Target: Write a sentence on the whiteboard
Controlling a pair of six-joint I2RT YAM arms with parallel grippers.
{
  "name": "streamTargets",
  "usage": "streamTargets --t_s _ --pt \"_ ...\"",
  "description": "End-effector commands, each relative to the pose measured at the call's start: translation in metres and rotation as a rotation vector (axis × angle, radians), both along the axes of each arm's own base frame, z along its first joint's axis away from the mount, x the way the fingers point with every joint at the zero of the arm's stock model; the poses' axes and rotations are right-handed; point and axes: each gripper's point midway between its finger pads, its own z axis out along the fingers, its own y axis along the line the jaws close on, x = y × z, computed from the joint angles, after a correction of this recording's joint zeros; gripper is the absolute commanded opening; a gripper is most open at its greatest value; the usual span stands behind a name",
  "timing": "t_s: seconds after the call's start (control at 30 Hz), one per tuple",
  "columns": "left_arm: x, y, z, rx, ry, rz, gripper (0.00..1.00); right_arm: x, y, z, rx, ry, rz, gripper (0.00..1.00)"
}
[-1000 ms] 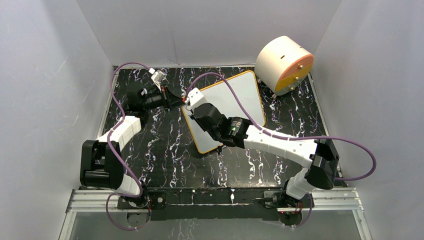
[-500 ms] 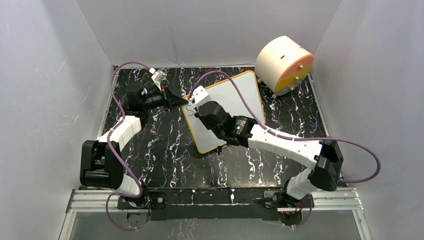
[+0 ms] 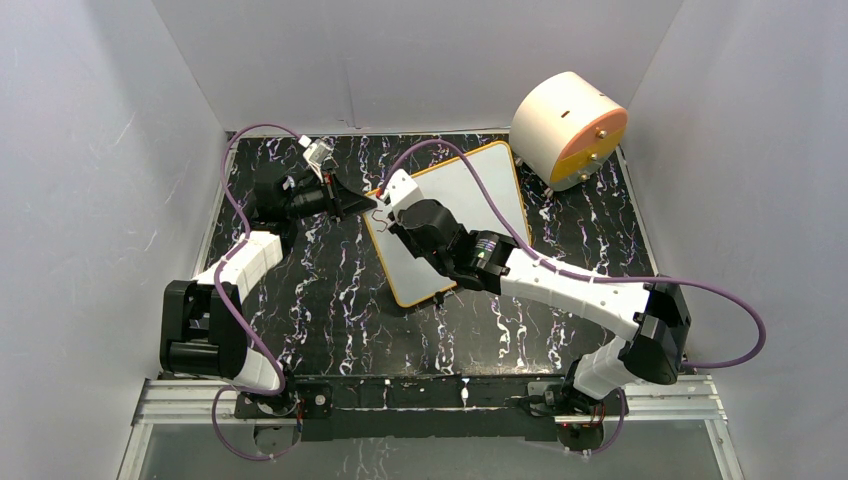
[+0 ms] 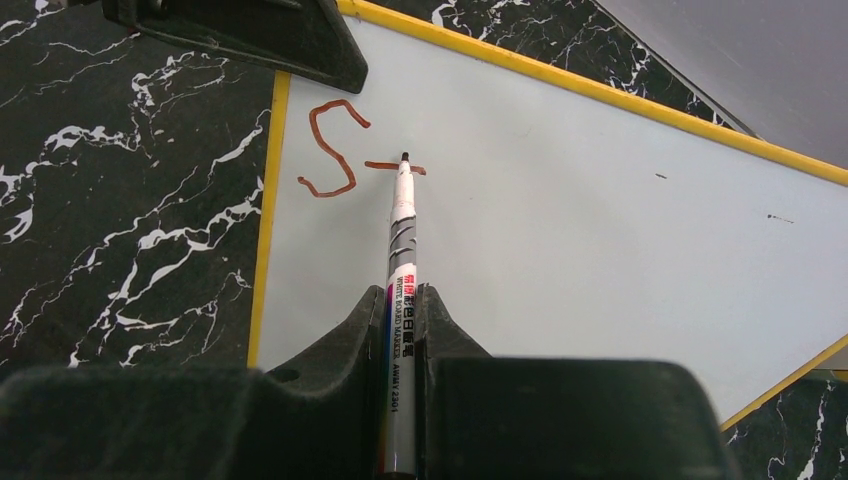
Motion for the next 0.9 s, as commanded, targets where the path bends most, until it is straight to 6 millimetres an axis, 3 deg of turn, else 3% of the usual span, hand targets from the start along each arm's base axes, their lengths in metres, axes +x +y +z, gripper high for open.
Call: streamTargets --t_s 0.0,0.47,0.87 --pt "-0.016 -0.011 -0.032 0.038 0.109 -0.054 0.0 0.007 0.01 0.025 0.066 -0.056 0.003 0.0" --pt "-0.016 -0.011 -0.033 0.04 0.11 -0.056 0.0 0.011 0.015 0.025 0.07 -0.066 0.001 0.0" --pt "-0.016 -0.012 -0.034 0.044 0.111 -0.056 0.0 0.01 0.012 0.008 0.013 -0.03 -0.005 0.0"
